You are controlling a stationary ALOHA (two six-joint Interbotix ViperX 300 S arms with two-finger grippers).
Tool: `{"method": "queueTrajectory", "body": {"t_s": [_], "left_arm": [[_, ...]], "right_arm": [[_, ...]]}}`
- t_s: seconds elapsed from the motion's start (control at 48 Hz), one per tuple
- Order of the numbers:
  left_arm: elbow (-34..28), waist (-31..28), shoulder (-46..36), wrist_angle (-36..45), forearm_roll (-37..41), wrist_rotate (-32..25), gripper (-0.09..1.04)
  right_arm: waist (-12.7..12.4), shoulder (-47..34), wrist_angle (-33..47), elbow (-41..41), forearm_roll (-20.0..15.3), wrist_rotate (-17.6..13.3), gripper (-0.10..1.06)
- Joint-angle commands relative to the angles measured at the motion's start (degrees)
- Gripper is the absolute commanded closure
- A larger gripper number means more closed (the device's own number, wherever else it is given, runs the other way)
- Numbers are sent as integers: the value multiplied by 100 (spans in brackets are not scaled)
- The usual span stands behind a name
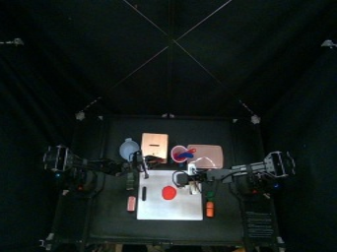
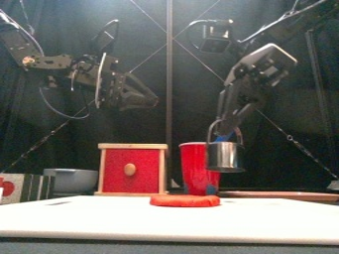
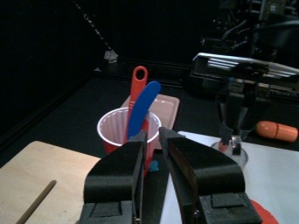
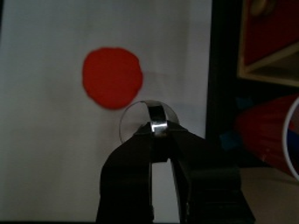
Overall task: Get the cutter from the drawer then cut the dough then place the extra dough in the bowl
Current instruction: Cut the dough
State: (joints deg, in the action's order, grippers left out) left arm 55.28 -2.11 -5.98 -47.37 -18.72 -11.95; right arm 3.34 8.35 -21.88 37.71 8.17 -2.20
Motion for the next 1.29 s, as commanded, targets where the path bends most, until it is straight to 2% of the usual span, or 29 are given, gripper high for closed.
{"method": "queueTrajectory", "body": {"t_s": [0.021,0.104,0.208,0.354,0.646,1.292], "left_arm": [[-35,149,-70,-44,-9,0,32],[35,176,-70,-44,-44,0,32],[105,185,-70,-44,-88,0,32],[141,229,-62,-44,-97,0,32],[193,246,-26,-35,-202,0,32],[272,246,-18,105,-308,9,32]], "right_arm": [[26,-158,18,-448,-272,-97,55],[53,-352,18,-589,-396,-176,55],[141,-606,18,-738,-360,-378,55],[290,-844,26,-896,-149,-589,55],[404,-1125,18,-1125,360,-976,55],[404,-1406,141,-1230,527,-976,55]]}}
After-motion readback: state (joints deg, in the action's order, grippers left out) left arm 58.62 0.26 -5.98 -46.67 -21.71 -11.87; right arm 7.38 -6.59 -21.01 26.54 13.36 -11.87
